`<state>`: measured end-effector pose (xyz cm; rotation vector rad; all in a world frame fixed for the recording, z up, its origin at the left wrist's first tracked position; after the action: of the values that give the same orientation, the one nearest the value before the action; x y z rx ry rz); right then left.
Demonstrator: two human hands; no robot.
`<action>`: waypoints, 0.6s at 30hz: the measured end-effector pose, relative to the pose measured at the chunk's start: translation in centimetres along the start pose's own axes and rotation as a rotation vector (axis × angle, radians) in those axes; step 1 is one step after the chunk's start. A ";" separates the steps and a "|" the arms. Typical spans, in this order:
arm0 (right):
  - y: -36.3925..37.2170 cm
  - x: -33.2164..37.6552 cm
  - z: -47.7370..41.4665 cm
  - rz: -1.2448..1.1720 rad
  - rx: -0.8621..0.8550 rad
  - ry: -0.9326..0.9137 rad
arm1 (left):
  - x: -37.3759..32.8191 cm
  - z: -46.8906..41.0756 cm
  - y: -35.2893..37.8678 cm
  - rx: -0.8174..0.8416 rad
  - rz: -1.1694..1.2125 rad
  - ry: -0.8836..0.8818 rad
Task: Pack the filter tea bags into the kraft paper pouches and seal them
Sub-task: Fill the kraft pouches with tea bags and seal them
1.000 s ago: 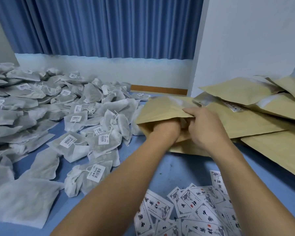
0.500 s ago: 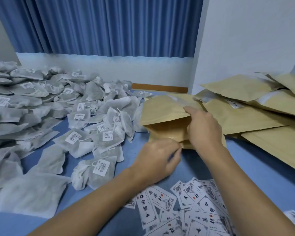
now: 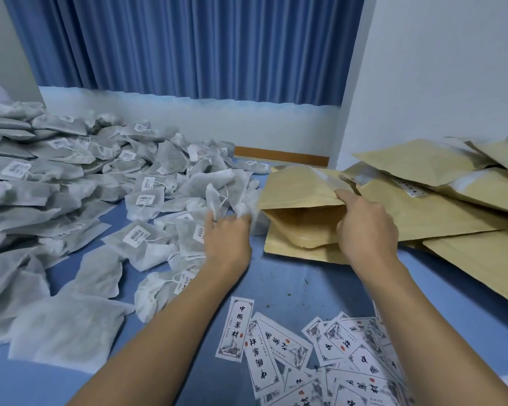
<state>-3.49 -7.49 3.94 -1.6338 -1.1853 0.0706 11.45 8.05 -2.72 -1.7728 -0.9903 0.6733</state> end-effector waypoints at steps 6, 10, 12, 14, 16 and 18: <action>-0.1 -0.4 -0.4 -0.053 -0.017 0.010 | -1.4 3.1 -4.9 -0.799 0.539 0.269; -0.1 -0.8 -1.0 -0.087 0.039 0.006 | -5.2 6.3 -5.9 -0.812 0.509 0.639; -0.4 -1.0 -1.3 -0.129 0.088 0.022 | -7.2 6.9 -5.8 -0.648 0.410 0.703; -0.9 -0.9 -1.4 -0.193 0.110 0.040 | -8.7 5.7 -5.4 -0.314 0.300 0.606; -1.4 -0.6 -1.4 -0.226 0.140 0.029 | -10.1 3.1 -4.3 -0.051 0.232 0.460; -1.7 -0.3 -1.1 -0.229 0.175 0.005 | -11.5 0.1 -3.7 0.147 0.326 0.331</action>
<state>-4.07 -8.57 5.58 -1.3372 -1.3173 0.0234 4.22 -0.93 0.76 -1.8553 -0.4227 0.6079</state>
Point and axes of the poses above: each hand's wrist, its own z-axis away from the middle knuckle, its own y-axis out of the palm, x = y × z, the point moved 2 cm from there along -z, towards the middle knuckle, and after that the axes turned 12 degrees about -z, right-handed, at the moved point
